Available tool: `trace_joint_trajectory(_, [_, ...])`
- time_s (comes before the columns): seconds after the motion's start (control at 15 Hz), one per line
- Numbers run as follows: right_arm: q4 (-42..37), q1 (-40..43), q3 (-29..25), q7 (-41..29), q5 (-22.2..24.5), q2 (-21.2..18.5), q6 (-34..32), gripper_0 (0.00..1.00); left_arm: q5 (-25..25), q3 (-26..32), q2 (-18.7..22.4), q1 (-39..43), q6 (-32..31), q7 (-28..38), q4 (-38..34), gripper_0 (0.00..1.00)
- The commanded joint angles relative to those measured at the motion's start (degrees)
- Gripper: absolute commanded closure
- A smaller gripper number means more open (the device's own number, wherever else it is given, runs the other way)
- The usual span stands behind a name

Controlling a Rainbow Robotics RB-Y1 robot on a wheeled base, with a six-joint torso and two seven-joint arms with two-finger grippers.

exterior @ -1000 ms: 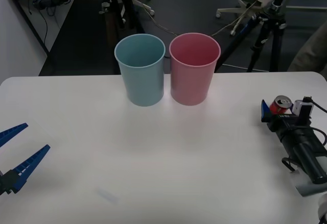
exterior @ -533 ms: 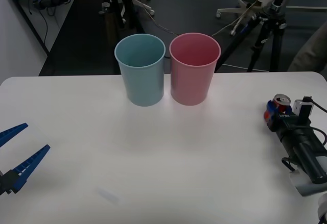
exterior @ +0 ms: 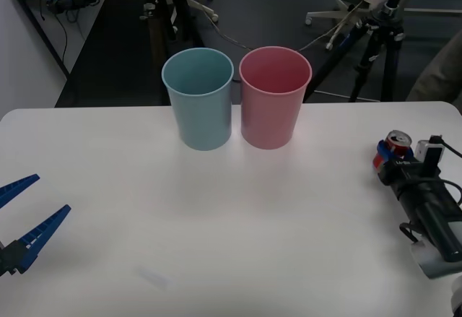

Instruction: Grasp the object on the table and drop it into the matching bin: aluminum can to the light blue bin, PET bottle to the pink bin.

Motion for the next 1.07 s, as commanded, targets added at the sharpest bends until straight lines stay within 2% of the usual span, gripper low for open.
trace_joint_trajectory(0.07, [-9.63,5.52,2.34,-0.88,0.13,0.00,3.58,1.00,0.00,0.00,0.00,0.00,0.00,0.00,0.00,0.00])
trace_joint_trajectory(0.27, [-22.73,12.37,5.07,-2.81,1.80,-0.17,8.50,1.00,0.00,0.00,0.00,0.00,0.00,0.00,0.00,0.00])
trace_joint_trajectory(0.4, [-29.41,15.98,6.47,-8.70,5.40,-0.26,9.55,1.00,0.00,0.00,0.00,0.00,0.00,0.00,0.00,0.00])
trace_joint_trajectory(0.8, [-45.67,22.92,11.74,-25.49,16.04,-3.95,8.85,1.00,0.00,0.00,0.00,0.00,0.00,0.00,0.00,0.00])
trace_joint_trajectory(1.07, [-52.17,22.39,14.03,-39.03,24.30,-7.03,3.84,1.00,0.00,0.00,0.00,0.00,0.00,0.00,0.00,0.00])
